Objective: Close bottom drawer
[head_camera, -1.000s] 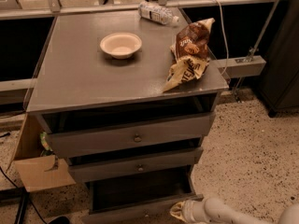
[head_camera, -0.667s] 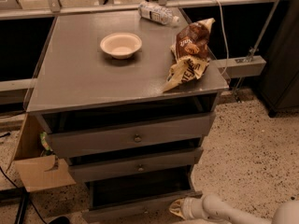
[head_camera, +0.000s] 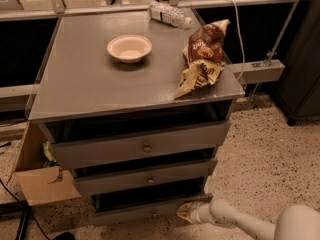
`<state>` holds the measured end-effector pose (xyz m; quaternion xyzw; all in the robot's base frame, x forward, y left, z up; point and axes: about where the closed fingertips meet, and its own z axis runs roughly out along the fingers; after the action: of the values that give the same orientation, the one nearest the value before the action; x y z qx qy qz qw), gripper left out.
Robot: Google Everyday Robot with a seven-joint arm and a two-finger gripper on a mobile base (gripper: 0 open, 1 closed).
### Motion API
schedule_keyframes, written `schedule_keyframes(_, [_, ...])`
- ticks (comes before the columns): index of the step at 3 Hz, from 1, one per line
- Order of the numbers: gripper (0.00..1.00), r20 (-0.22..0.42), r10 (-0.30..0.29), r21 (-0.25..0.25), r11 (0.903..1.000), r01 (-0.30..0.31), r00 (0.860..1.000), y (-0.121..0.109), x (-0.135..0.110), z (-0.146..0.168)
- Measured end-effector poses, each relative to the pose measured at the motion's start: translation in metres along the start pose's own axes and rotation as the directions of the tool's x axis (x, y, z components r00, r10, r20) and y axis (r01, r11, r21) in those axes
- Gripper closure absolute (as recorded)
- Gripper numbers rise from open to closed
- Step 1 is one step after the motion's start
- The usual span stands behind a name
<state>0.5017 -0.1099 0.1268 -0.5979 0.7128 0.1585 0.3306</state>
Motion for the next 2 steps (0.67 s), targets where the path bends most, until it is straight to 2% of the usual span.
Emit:
schedule_keyframes(1, [1.0,0.0,0.0,0.0,1.0,0.0,1.0,0.0,0.0,0.0])
schedule_keyframes(2, [1.0,0.011,-0.011,0.029,0.9995,0.01,1.0,-0.0063,-0.0009,0.0027])
